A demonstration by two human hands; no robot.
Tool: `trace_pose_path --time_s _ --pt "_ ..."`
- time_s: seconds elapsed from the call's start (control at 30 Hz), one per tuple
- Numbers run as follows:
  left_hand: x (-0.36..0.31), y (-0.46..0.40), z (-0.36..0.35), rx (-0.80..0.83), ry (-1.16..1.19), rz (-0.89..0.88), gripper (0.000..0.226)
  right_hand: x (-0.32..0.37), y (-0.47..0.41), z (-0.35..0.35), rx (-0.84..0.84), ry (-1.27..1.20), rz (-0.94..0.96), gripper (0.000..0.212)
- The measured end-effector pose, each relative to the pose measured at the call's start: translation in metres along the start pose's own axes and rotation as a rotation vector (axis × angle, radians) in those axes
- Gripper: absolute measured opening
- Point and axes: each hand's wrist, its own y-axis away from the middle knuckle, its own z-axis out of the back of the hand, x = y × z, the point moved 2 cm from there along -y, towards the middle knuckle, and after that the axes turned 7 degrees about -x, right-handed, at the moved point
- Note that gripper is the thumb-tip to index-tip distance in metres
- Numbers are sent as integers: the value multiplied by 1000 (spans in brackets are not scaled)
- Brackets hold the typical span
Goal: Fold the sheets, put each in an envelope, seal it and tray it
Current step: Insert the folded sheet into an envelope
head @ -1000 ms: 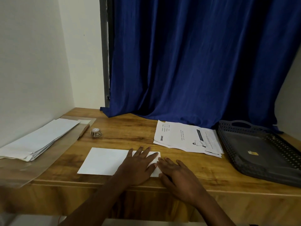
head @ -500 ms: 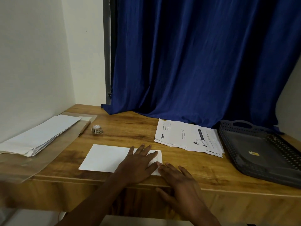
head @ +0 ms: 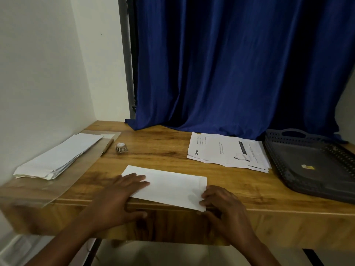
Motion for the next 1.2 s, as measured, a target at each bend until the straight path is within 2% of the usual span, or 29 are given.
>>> trace_pose_path --time_s 0.07,0.2,0.3,0.4,0.53,0.63,0.73,0.8,0.87,0.97,1.07,1.2 --pt "17 16 0 -80 96 10 70 2 -1 1 -7 -5 1 28" --pt "25 36 4 -229 177 -6 53 3 -2 5 -15 -105 -72 26" --pt "21 37 12 -326 312 4 40 7 -6 12 -20 -384 -220 24" --pt "15 23 24 -455 548 124 24 10 -22 27 -97 -582 -349 10" --pt "4 -16 30 -586 833 356 40 6 -52 40 -293 -675 -530 4" --pt "4 -44 18 -581 907 475 58 -8 -69 30 -309 -635 -655 5" --pt "5 -57 3 -520 759 512 70 -36 -74 10 -230 -291 -656 6" --pt "1 -57 -2 -476 656 519 72 -45 -74 0 -136 7 -613 18" --pt "1 -57 -7 -458 522 502 75 -46 -77 -4 -92 196 -562 30" --pt "4 -57 -15 -419 250 447 71 -39 -81 -7 -35 327 -511 30" --pt "3 -56 -16 -361 100 342 58 -38 -81 -9 -22 391 -487 29" --pt "-3 -58 -19 -147 6 219 80 -36 -80 -12 -6 473 -401 21"
